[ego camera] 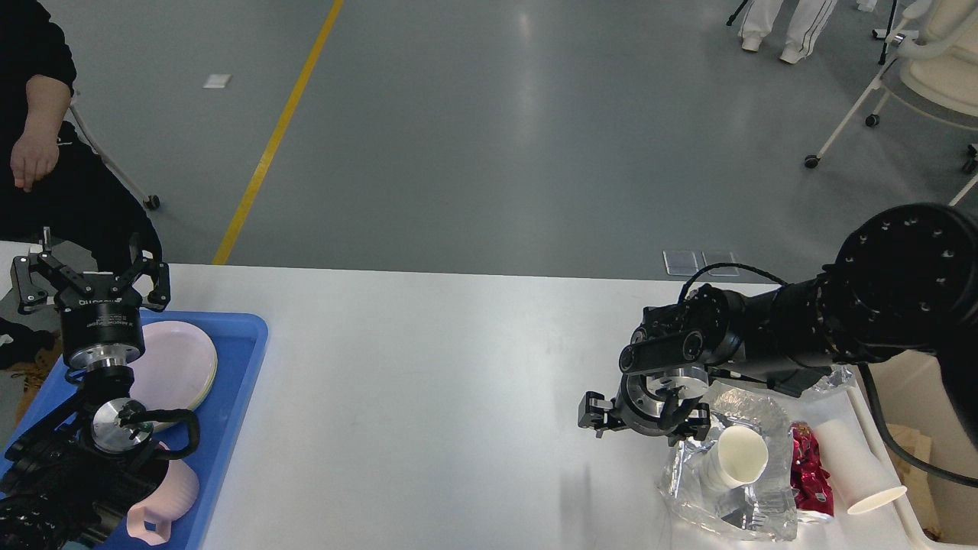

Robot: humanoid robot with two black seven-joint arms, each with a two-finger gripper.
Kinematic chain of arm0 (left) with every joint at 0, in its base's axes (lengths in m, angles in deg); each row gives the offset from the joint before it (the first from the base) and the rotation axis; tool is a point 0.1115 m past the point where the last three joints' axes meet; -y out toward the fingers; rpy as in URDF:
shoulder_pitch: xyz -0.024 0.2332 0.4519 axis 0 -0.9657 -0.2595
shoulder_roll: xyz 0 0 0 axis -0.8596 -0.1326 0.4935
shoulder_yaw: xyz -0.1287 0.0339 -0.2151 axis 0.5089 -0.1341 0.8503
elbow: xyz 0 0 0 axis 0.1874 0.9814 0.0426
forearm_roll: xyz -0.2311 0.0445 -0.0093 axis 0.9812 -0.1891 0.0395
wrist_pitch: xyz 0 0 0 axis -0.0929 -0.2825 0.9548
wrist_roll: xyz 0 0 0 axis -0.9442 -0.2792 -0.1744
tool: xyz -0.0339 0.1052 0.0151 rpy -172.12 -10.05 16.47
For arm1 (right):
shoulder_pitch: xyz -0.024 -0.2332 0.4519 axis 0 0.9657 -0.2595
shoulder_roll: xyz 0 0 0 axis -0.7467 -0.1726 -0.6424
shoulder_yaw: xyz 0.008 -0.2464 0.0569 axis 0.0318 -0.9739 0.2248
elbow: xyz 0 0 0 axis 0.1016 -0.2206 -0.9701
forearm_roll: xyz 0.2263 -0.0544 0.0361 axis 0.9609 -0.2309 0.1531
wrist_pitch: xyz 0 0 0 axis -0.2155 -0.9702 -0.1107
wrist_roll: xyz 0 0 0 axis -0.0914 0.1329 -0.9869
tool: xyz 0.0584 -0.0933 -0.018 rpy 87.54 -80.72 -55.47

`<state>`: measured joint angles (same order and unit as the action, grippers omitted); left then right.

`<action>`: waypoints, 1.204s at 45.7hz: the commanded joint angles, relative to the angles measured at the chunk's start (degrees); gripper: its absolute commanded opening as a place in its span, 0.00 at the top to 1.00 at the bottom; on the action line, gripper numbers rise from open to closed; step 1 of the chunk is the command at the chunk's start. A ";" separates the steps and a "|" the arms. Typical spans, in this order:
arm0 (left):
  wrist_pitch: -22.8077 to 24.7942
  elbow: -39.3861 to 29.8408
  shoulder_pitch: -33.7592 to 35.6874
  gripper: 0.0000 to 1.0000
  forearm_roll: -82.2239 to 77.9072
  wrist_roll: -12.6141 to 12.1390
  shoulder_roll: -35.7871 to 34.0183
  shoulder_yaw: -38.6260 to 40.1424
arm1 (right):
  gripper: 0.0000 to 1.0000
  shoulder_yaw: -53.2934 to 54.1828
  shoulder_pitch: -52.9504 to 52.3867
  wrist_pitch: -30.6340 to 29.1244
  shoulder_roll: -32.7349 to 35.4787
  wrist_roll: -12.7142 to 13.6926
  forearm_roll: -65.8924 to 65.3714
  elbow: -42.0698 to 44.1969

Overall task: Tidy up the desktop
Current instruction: 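Lower the right gripper and grasp the foil sheet with the cup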

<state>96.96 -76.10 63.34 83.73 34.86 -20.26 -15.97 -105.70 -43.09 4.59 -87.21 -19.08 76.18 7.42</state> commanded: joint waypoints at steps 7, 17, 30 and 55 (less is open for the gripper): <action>0.00 0.00 0.00 0.04 0.00 0.00 0.00 0.00 | 0.02 -0.32 4.10 2.87 0.38 -0.08 0.00 3.15; 0.00 0.00 0.00 0.04 0.00 0.00 0.00 0.00 | 0.26 -1.81 6.56 4.54 0.38 0.01 -0.53 3.77; 0.00 0.00 0.00 0.04 0.00 0.00 0.00 0.00 | 1.00 -4.28 7.09 4.81 0.38 0.01 -0.26 3.50; 0.00 0.00 0.00 0.04 0.00 0.00 0.00 0.00 | 1.00 -4.63 5.86 4.89 -0.58 0.01 -0.26 2.01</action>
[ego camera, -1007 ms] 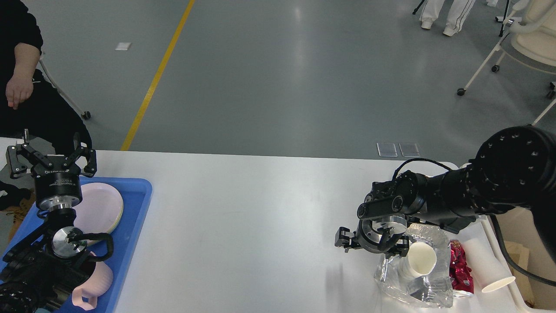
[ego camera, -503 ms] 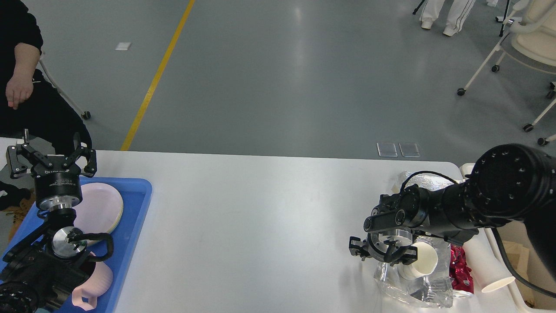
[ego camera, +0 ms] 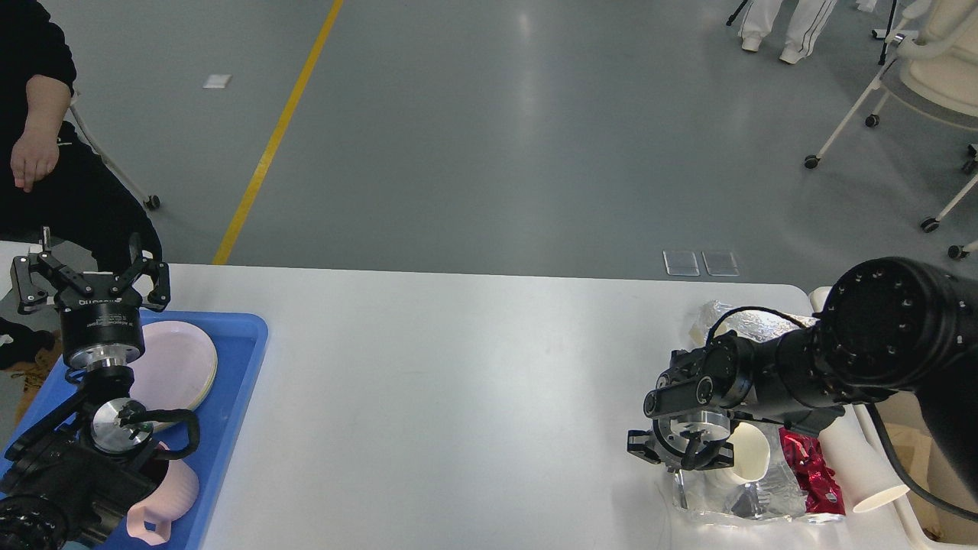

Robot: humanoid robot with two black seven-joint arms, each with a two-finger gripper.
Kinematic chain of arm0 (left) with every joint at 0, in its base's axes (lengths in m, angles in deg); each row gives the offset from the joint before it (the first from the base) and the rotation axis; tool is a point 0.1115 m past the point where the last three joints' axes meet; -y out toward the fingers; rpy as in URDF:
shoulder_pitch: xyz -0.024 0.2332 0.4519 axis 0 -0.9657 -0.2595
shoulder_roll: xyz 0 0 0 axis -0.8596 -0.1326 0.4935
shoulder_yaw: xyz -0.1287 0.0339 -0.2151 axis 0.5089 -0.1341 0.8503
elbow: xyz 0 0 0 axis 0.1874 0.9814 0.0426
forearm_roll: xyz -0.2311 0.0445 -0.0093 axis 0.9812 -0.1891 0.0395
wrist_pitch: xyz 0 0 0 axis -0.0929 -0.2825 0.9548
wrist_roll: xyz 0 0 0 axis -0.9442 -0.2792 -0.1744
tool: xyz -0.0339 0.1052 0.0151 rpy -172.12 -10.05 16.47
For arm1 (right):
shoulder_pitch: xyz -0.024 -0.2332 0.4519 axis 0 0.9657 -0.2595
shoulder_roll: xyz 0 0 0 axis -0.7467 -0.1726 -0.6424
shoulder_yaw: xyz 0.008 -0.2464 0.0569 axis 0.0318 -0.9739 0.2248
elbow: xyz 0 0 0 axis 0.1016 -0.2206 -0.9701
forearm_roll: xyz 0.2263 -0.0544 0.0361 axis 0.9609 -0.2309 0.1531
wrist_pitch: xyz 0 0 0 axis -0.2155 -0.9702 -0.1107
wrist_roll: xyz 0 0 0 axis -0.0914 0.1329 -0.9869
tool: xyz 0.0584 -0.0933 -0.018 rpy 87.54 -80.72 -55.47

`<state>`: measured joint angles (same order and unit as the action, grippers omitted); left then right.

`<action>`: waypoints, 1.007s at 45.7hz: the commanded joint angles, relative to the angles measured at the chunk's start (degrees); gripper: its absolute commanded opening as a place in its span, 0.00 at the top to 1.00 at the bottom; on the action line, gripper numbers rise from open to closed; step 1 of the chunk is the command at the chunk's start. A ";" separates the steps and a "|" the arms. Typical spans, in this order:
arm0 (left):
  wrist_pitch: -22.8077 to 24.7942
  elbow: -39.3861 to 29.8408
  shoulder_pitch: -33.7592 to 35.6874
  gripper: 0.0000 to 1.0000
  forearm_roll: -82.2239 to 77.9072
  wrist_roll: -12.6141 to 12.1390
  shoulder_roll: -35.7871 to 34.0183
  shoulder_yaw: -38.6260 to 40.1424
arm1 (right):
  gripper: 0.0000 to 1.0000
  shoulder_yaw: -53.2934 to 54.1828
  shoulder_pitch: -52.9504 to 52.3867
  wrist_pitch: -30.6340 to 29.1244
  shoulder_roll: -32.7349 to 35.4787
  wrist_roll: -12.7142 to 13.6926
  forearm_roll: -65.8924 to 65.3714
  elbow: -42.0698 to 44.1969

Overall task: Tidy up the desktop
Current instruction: 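Lower the right gripper and grasp the foil sheet with the cup, then lift the foil and cup and drop them into the white bin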

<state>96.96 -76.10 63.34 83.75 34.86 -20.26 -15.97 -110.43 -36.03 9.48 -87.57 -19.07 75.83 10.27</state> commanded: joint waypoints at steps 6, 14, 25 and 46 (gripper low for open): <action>0.00 0.00 0.00 0.04 -0.02 0.00 0.00 0.00 | 1.00 0.37 -4.79 -0.35 0.22 0.00 0.26 -4.26; 0.00 0.00 0.00 0.04 -0.02 0.00 0.00 0.00 | 1.00 0.37 -9.98 -0.78 1.18 0.09 0.35 -9.45; 0.00 0.00 0.00 0.04 -0.02 0.00 0.00 0.00 | 1.00 -0.07 -14.55 -1.84 2.32 0.18 0.79 -11.56; 0.00 0.00 0.00 0.04 0.07 0.00 0.00 0.00 | 1.00 0.45 -32.21 -18.00 13.92 -0.09 0.88 -13.94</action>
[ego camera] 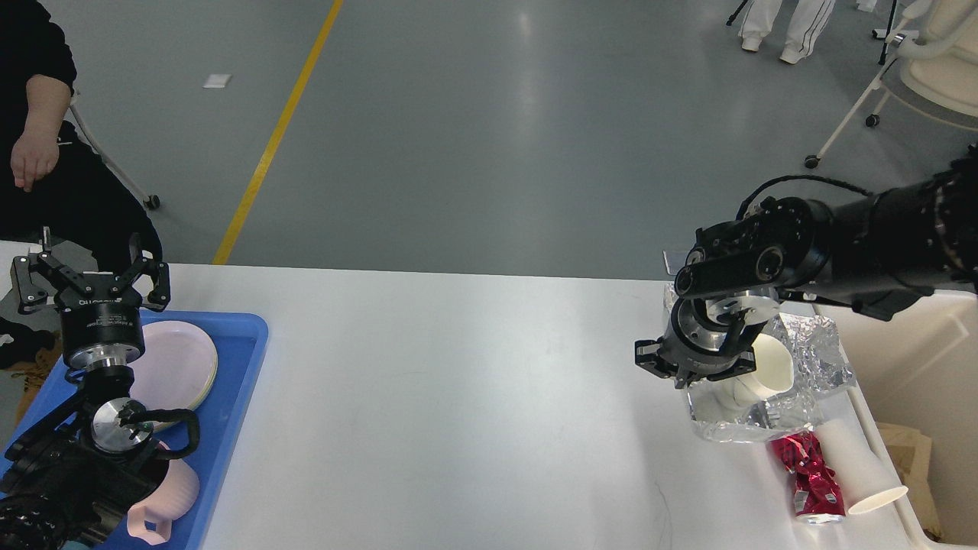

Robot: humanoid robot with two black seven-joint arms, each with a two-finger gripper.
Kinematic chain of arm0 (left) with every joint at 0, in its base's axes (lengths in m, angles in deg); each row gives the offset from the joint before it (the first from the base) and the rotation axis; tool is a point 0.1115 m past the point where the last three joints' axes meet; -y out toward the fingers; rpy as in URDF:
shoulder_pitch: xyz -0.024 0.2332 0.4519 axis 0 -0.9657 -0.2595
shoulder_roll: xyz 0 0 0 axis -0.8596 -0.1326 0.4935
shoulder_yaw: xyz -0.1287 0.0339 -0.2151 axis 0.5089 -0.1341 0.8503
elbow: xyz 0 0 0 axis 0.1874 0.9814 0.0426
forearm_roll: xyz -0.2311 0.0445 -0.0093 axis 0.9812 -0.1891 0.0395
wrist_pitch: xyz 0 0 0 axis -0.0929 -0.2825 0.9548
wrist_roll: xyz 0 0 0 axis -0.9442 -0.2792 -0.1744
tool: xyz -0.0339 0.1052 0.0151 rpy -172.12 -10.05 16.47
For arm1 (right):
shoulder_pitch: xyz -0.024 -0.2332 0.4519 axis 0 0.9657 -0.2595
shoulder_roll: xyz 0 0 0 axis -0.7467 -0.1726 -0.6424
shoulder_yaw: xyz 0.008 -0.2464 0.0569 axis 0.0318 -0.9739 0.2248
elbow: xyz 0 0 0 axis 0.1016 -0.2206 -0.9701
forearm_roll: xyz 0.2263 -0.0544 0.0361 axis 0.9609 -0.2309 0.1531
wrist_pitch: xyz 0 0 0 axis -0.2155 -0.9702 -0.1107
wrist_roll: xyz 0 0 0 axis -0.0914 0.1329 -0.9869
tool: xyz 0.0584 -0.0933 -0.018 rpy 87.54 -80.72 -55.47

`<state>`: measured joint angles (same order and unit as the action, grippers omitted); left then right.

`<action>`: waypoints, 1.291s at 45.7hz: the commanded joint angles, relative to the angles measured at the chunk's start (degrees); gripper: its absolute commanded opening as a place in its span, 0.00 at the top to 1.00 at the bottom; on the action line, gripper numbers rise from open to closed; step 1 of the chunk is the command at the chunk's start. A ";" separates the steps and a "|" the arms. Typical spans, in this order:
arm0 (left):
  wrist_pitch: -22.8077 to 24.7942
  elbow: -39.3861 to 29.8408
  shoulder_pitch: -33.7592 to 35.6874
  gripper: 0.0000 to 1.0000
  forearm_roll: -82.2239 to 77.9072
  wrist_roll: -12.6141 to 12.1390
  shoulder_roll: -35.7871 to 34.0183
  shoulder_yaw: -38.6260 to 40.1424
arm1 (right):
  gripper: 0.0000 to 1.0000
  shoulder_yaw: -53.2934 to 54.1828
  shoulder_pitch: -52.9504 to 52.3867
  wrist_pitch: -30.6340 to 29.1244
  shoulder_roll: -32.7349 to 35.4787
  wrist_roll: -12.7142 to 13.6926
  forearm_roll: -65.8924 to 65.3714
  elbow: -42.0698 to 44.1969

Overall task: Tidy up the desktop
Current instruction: 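Lift the foil and cup and drop them into the white bin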

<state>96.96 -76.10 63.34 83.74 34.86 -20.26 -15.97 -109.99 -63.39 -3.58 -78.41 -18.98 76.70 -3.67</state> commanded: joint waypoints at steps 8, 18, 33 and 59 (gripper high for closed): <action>0.08 0.00 0.00 0.04 0.07 0.00 0.00 0.00 | 1.00 -0.42 -11.53 -12.67 11.26 -0.18 -0.08 0.80; 0.08 0.00 0.00 0.04 -0.01 0.00 0.00 0.00 | 1.00 -1.12 -15.94 -15.14 15.40 0.00 -0.52 1.24; 0.00 0.00 0.00 0.04 -0.01 0.00 0.00 0.00 | 1.00 -1.75 2.42 -12.60 20.14 0.00 -0.61 22.58; 0.00 0.00 0.00 0.04 -0.01 0.00 0.00 0.00 | 1.00 10.12 35.30 4.63 25.16 -0.35 -0.61 46.41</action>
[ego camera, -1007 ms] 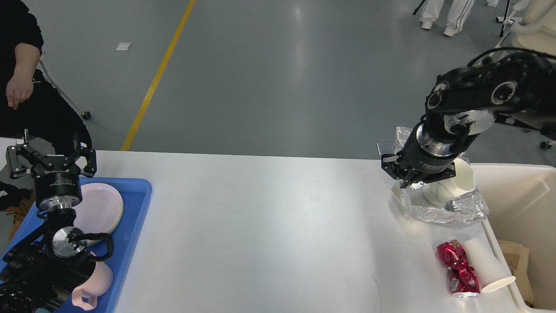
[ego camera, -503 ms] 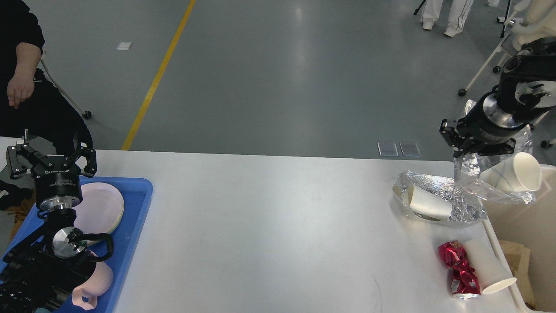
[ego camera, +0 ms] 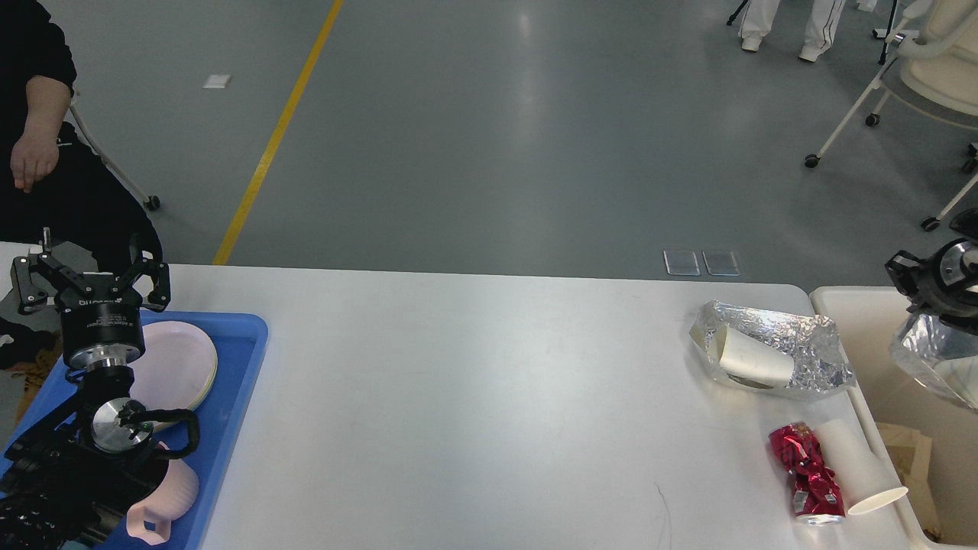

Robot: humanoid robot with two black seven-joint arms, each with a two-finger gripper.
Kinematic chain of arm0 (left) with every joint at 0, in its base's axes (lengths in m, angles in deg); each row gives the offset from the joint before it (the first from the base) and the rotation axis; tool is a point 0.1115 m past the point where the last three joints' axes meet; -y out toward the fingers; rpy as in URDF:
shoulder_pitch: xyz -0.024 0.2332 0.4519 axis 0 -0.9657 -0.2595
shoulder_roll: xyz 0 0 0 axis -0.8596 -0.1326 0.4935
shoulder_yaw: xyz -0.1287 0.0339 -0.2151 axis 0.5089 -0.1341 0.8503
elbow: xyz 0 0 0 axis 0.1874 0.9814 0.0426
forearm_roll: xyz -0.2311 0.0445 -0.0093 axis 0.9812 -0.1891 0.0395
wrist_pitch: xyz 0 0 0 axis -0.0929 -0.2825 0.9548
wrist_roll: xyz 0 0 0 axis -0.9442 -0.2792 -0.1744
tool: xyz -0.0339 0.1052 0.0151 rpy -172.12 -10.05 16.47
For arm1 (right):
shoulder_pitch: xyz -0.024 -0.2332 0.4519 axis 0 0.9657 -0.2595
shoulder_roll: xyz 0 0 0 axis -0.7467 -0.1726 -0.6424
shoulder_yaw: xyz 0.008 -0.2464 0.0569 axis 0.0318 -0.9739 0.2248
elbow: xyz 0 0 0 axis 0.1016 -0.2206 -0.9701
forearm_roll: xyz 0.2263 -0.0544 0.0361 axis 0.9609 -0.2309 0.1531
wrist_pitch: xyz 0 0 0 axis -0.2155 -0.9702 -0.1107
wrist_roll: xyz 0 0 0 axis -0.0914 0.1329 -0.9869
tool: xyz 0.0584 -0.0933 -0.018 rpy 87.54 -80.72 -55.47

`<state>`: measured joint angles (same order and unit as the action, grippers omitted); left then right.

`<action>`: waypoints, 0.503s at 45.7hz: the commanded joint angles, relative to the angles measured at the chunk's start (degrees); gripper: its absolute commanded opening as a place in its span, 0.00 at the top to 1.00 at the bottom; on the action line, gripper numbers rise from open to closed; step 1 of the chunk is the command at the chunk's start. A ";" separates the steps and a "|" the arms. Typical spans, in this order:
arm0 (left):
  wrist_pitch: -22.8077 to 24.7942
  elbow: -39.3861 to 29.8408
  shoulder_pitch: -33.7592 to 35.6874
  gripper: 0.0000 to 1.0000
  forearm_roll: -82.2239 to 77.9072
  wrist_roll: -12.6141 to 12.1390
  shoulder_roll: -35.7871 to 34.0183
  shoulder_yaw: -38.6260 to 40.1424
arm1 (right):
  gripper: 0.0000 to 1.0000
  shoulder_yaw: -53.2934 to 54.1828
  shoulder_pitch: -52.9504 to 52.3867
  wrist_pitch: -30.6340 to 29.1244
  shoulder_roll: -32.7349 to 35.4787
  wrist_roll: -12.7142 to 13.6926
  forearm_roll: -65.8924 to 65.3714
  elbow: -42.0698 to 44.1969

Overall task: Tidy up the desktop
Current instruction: 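Lift the foil and cup and drop them into the white bin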

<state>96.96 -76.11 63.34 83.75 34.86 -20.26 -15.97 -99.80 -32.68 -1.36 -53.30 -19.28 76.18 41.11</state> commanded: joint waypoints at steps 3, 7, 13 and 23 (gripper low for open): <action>0.00 0.00 0.00 0.04 -0.02 0.00 0.00 0.00 | 0.44 0.01 6.52 4.95 -0.03 -0.05 -0.09 3.74; 0.00 0.00 0.00 0.04 -0.02 0.00 0.00 0.00 | 0.00 0.54 8.98 10.31 -0.82 -0.05 0.00 6.82; 0.00 0.00 0.00 0.04 -0.01 0.00 0.00 0.00 | 0.00 0.54 13.29 13.31 -2.14 -0.05 0.00 7.53; 0.00 0.00 0.00 0.04 -0.02 0.00 0.00 0.00 | 0.00 0.81 13.73 13.39 -2.32 -0.05 0.44 7.35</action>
<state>96.96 -76.11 63.34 83.74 34.86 -20.26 -15.97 -99.05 -19.08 11.99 -55.50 -19.33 76.48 48.59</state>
